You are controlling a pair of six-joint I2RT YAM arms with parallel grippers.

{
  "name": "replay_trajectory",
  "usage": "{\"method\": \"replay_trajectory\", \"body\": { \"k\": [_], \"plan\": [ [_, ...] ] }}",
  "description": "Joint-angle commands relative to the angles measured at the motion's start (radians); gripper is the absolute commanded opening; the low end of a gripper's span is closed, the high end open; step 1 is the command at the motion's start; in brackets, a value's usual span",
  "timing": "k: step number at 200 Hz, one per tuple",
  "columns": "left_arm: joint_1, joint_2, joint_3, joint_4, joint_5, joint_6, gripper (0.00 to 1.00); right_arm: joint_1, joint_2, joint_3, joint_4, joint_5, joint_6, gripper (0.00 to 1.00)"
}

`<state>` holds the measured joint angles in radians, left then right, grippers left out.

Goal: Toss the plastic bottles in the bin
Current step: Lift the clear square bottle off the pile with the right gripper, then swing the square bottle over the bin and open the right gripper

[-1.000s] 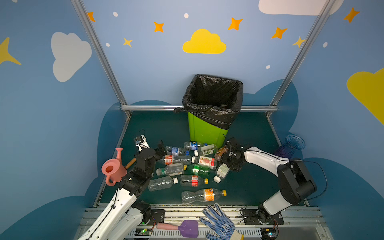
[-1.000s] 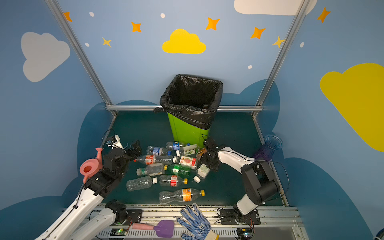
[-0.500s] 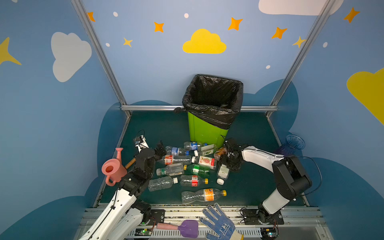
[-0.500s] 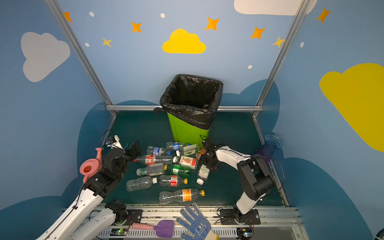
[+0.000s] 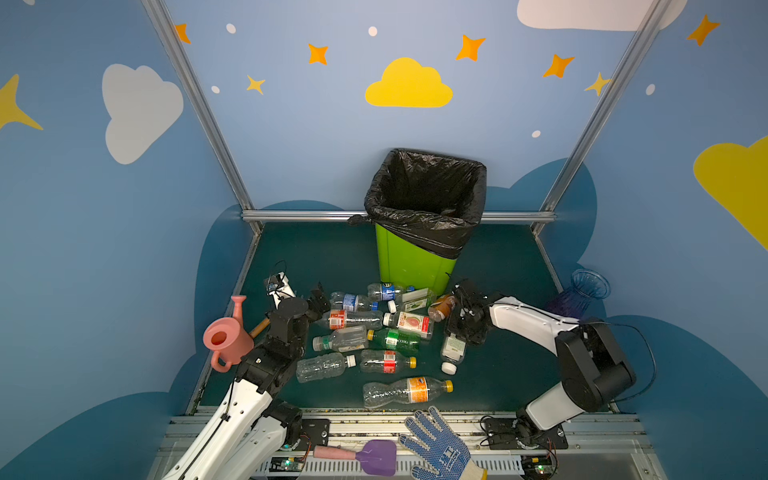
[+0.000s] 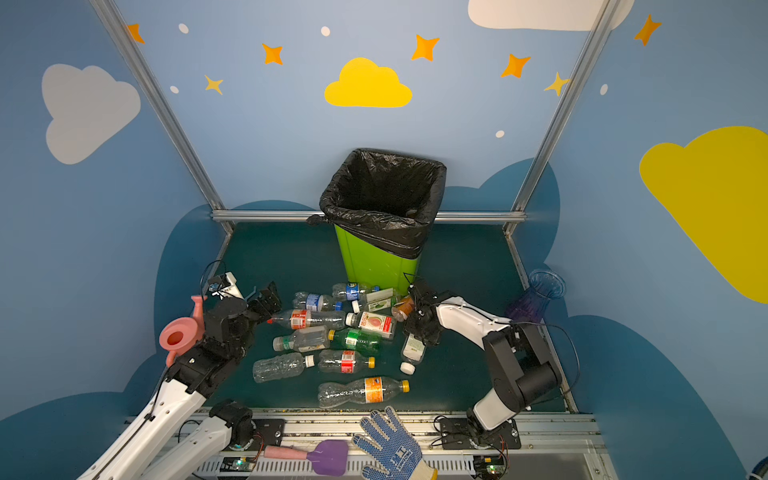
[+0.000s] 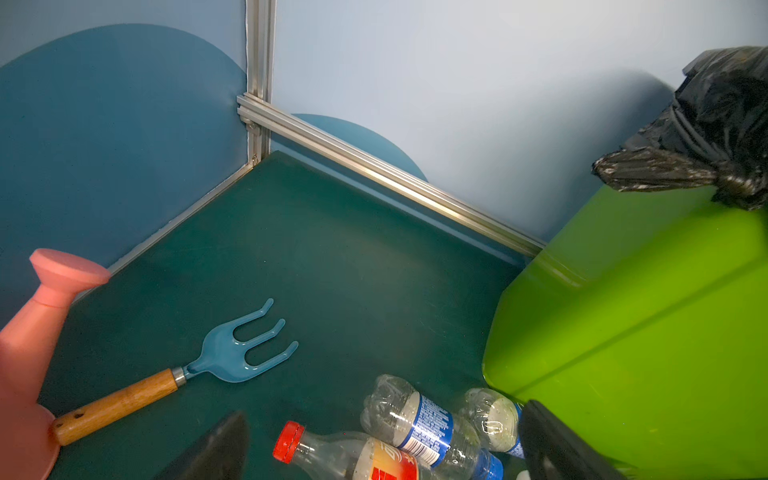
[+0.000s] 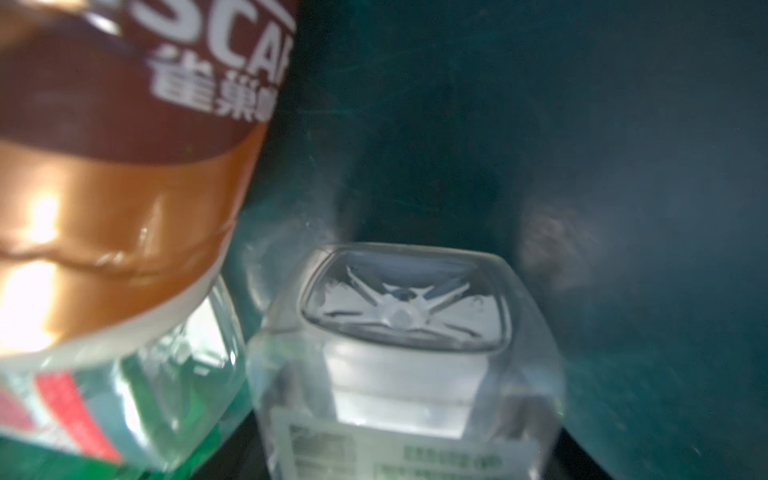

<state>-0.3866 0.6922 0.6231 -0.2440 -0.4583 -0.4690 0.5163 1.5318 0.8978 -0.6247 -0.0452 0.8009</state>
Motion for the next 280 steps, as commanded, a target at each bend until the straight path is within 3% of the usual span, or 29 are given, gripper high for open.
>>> {"method": "replay_trajectory", "body": {
  "k": [1, 24, 44, 91, 114, 140, 162, 175, 192, 207, 220, 232, 248, 258, 280],
  "plan": [
    [0.010, 0.009, -0.017, -0.006, -0.015, -0.017, 1.00, -0.050, -0.136, 0.019, -0.051, 0.045, -0.032, 0.55],
    [0.023, 0.041, -0.024, -0.010, -0.014, -0.037, 1.00, -0.141, -0.289, 0.090, -0.093, 0.103, -0.083, 0.54],
    [0.049, 0.081, -0.032, -0.011, 0.007, -0.065, 1.00, -0.241, -0.413, 0.230, -0.128, 0.156, -0.222, 0.56],
    [0.129, 0.199, -0.035, -0.023, 0.076, -0.139, 1.00, -0.449, -0.486, 0.815, -0.122, 0.205, -0.482, 0.61],
    [0.148, 0.241, -0.021, -0.041, 0.081, -0.143, 1.00, -0.458, -0.462, 1.012, -0.025, 0.206, -0.519, 0.62],
    [0.157, 0.265, -0.017, -0.059, 0.100, -0.151, 1.00, -0.457, -0.420, 1.044, 0.151, 0.115, -0.428, 0.63],
    [0.159, 0.280, -0.015, -0.063, 0.119, -0.160, 1.00, -0.422, -0.227, 1.081, 0.273, -0.139, -0.283, 0.62],
    [0.158, 0.292, -0.010, -0.063, 0.142, -0.165, 1.00, -0.314, -0.012, 1.220, 0.212, -0.189, -0.316, 0.62],
    [0.160, 0.305, -0.002, -0.067, 0.162, -0.175, 1.00, -0.190, 0.379, 1.694, -0.123, -0.220, -0.459, 0.70],
    [0.161, 0.311, 0.015, -0.098, 0.160, -0.184, 1.00, -0.203, 0.671, 2.258, -0.413, -0.209, -0.429, 0.78],
    [0.162, 0.300, 0.026, -0.123, 0.154, -0.177, 1.00, -0.255, 0.513, 2.001, -0.292, -0.244, -0.378, 0.91],
    [0.163, 0.286, 0.028, -0.126, 0.148, -0.162, 1.00, -0.265, 0.297, 1.670, -0.104, -0.162, -0.417, 0.97],
    [0.164, 0.269, 0.024, -0.114, 0.143, -0.146, 1.00, -0.305, 0.030, 1.289, 0.193, -0.100, -0.412, 0.98],
    [0.163, 0.265, 0.022, -0.101, 0.146, -0.146, 1.00, -0.348, -0.065, 1.193, 0.248, -0.108, -0.383, 0.98],
    [0.166, 0.272, 0.021, -0.082, 0.173, -0.141, 1.00, -0.388, -0.194, 1.105, 0.193, -0.102, -0.407, 0.98]
  ]
}}
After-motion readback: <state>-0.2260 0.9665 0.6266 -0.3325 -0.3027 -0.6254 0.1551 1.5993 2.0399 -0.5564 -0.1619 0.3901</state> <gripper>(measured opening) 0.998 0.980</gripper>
